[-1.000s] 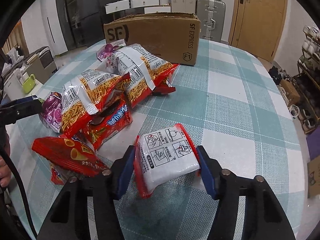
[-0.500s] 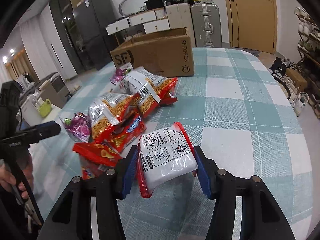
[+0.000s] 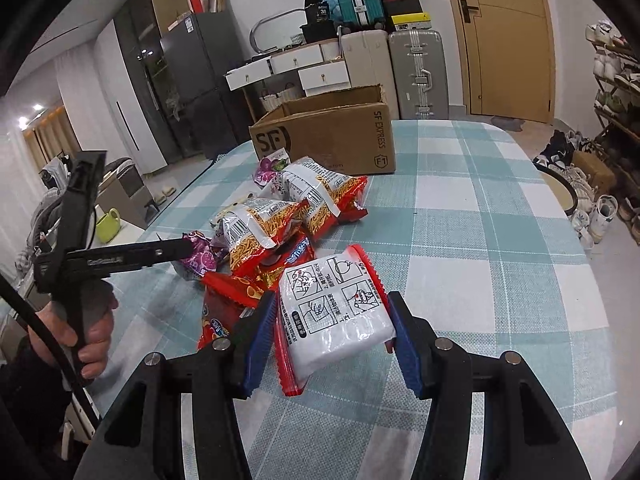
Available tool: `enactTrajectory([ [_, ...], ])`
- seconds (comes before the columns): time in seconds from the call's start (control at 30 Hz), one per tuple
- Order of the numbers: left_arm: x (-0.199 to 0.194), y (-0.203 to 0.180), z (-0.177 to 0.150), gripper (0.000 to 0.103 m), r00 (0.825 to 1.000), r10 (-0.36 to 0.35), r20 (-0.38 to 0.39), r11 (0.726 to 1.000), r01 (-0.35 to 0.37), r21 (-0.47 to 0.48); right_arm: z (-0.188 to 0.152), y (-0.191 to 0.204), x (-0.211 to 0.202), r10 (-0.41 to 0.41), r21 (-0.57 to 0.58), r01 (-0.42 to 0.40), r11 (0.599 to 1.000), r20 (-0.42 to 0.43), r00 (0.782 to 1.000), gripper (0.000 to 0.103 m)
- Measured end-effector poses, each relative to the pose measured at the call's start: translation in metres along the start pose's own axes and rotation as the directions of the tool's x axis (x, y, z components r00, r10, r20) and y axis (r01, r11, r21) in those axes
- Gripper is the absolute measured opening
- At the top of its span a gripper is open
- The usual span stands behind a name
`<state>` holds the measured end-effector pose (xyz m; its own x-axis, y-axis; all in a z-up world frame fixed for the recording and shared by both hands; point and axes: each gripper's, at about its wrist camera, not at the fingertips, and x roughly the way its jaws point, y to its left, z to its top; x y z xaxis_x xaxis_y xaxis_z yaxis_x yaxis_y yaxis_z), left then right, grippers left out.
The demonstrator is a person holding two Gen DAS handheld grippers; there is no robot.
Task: Organize snacks
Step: 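Grasp the purple candy bag with the left gripper while the right holds its pack, then carry both held bags over the cardboard box with both grippers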
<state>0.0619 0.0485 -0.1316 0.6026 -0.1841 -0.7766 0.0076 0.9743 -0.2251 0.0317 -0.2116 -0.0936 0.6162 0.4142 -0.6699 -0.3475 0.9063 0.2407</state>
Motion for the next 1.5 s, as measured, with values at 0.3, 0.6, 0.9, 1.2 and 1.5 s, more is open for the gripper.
enactTrajectory([
  [0.3, 0.031, 0.013, 0.008, 0.092, 0.996, -0.079, -0.047, 0.995, 0.075, -0.070, 0.000, -0.002, 0.005, 0.007, 0.006, -0.007, 1.000, -0.008, 1.000, 0.055],
  [0.6, 0.026, 0.024, 0.004, 0.059, 0.993, -0.107, -0.054, 0.992, 0.103, -0.072, 0.001, 0.003, 0.008, 0.006, -0.001, -0.006, 1.000, -0.019, 1.000, 0.055],
  [0.9, 0.005, 0.038, -0.014, 0.050, 0.991, -0.130, -0.041, 0.989, 0.127, -0.076, 0.007, 0.022, 0.000, -0.011, -0.039, 0.010, 0.999, -0.011, 1.000, 0.055],
  [1.2, -0.042, 0.043, -0.013, 0.050, 0.993, -0.112, 0.039, 0.993, 0.114, -0.043, 0.023, 0.035, -0.020, 0.035, -0.014, -0.035, 0.999, 0.025, 0.999, 0.055],
  [1.5, -0.087, 0.032, 0.014, 0.050, 0.986, -0.128, 0.106, 0.992, 0.127, 0.019, 0.055, 0.040, -0.036, 0.140, 0.030, -0.143, 0.989, 0.065, 0.988, 0.055],
])
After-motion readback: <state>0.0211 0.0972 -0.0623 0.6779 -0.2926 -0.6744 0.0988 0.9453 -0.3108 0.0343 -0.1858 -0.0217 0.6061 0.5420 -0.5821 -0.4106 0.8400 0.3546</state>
